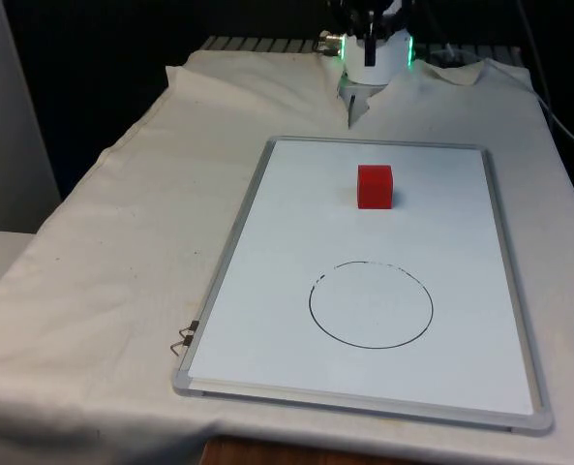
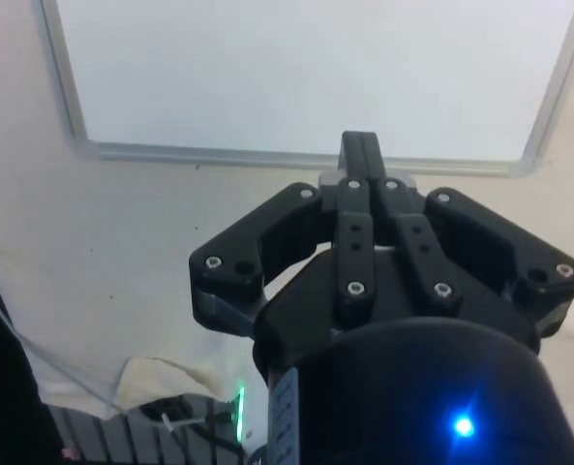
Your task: Push the cube into the marked area.
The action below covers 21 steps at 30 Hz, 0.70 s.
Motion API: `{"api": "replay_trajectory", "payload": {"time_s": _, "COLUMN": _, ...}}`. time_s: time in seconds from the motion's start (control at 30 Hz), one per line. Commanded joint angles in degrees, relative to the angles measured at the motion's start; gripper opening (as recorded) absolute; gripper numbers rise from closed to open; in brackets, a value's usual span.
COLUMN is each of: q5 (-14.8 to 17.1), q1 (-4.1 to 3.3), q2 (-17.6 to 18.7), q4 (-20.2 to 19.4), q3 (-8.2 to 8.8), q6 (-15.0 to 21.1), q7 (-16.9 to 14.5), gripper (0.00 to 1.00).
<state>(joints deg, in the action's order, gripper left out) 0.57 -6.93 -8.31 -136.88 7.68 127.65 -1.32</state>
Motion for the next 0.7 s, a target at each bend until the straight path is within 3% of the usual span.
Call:
{"api": "replay_trajectory", "payload": {"time_s": 0.0, "q5": 0.17, "q1": -0.17, "q2": 0.23, "q4": -0.86, "q3": -0.17, "q6": 1.55, "q7": 0.17, "gripper": 0.00}}
{"api": "replay_trajectory", "payload": {"time_s": 0.67, "q5": 1.15, "q1": -0.29, "q2": 7.62, "q4": -3.95, "q3": -2.98, "q6": 10.77, "q7": 0.69, "gripper": 0.00}}
